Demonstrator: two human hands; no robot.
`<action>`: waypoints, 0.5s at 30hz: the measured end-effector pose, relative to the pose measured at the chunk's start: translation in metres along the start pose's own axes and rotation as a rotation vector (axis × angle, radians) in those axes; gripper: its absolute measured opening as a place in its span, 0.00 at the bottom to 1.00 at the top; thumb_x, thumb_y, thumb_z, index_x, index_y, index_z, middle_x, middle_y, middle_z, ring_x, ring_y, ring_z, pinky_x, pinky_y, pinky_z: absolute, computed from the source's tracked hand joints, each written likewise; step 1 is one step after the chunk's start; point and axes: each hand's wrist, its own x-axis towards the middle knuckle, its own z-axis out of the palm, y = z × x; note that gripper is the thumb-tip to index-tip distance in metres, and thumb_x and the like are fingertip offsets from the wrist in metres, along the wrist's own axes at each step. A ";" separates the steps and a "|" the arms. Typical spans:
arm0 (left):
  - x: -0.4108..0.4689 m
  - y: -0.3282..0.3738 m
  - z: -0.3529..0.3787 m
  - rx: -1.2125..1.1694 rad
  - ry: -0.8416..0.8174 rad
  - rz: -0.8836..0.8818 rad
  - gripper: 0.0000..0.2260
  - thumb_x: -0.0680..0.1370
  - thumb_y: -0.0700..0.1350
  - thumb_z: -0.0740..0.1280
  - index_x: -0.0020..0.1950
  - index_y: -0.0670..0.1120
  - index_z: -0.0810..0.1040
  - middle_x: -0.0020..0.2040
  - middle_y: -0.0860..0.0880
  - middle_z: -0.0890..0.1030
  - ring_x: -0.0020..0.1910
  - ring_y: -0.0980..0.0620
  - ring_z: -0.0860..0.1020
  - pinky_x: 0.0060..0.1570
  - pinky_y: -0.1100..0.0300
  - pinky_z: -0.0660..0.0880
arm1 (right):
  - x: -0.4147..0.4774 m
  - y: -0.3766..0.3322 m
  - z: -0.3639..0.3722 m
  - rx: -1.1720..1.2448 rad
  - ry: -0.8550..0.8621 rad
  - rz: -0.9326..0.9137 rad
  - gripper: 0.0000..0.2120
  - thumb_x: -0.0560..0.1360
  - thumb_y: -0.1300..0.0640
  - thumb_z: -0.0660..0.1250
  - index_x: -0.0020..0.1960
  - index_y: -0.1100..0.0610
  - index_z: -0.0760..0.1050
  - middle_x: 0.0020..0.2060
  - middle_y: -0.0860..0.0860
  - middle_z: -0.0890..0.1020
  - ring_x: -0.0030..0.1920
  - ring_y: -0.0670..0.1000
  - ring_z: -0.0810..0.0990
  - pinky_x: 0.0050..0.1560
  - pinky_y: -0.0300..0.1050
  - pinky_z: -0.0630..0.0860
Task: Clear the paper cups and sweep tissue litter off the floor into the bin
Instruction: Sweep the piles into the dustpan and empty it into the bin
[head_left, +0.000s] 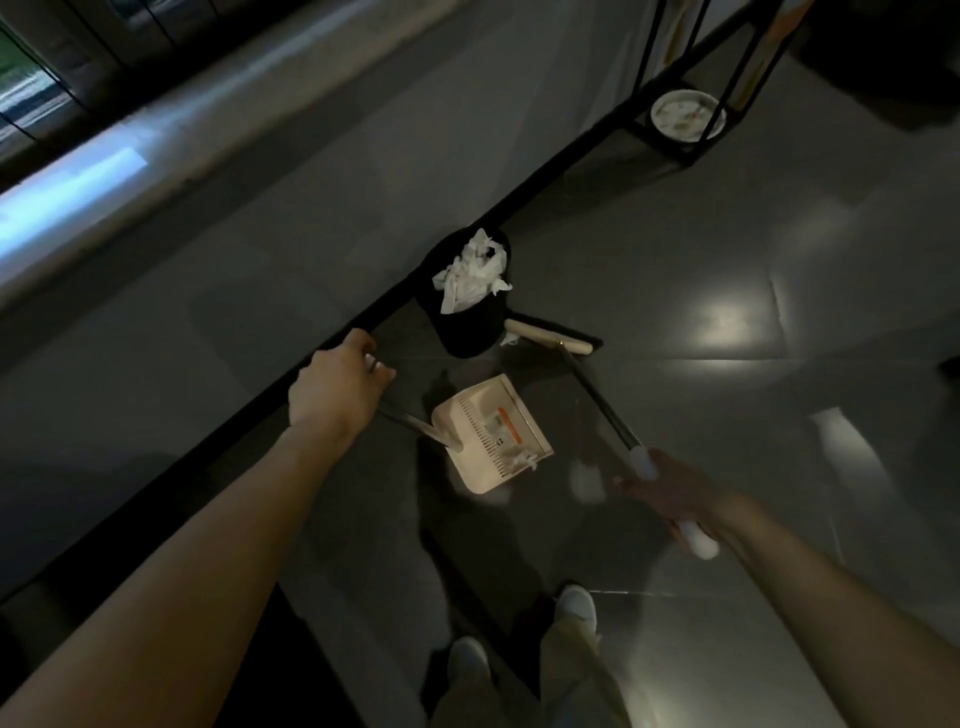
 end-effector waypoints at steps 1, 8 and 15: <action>-0.003 -0.004 -0.001 -0.005 0.003 -0.001 0.15 0.79 0.53 0.63 0.62 0.49 0.71 0.50 0.45 0.79 0.43 0.44 0.79 0.44 0.48 0.80 | -0.007 0.004 -0.001 0.026 -0.006 0.017 0.30 0.78 0.49 0.64 0.76 0.56 0.57 0.54 0.61 0.80 0.46 0.54 0.82 0.43 0.40 0.73; 0.005 -0.032 -0.008 -0.050 0.036 -0.018 0.14 0.77 0.55 0.64 0.60 0.51 0.72 0.49 0.45 0.79 0.43 0.42 0.80 0.45 0.47 0.80 | -0.026 -0.008 -0.021 0.376 0.021 0.061 0.13 0.79 0.49 0.63 0.61 0.53 0.70 0.15 0.50 0.65 0.13 0.44 0.61 0.16 0.30 0.59; 0.026 -0.052 -0.005 -0.080 0.095 -0.071 0.14 0.76 0.57 0.65 0.58 0.53 0.72 0.51 0.45 0.79 0.41 0.41 0.80 0.45 0.47 0.80 | 0.016 -0.037 -0.018 0.529 0.015 0.146 0.18 0.83 0.51 0.55 0.69 0.60 0.65 0.30 0.54 0.64 0.12 0.42 0.62 0.15 0.29 0.61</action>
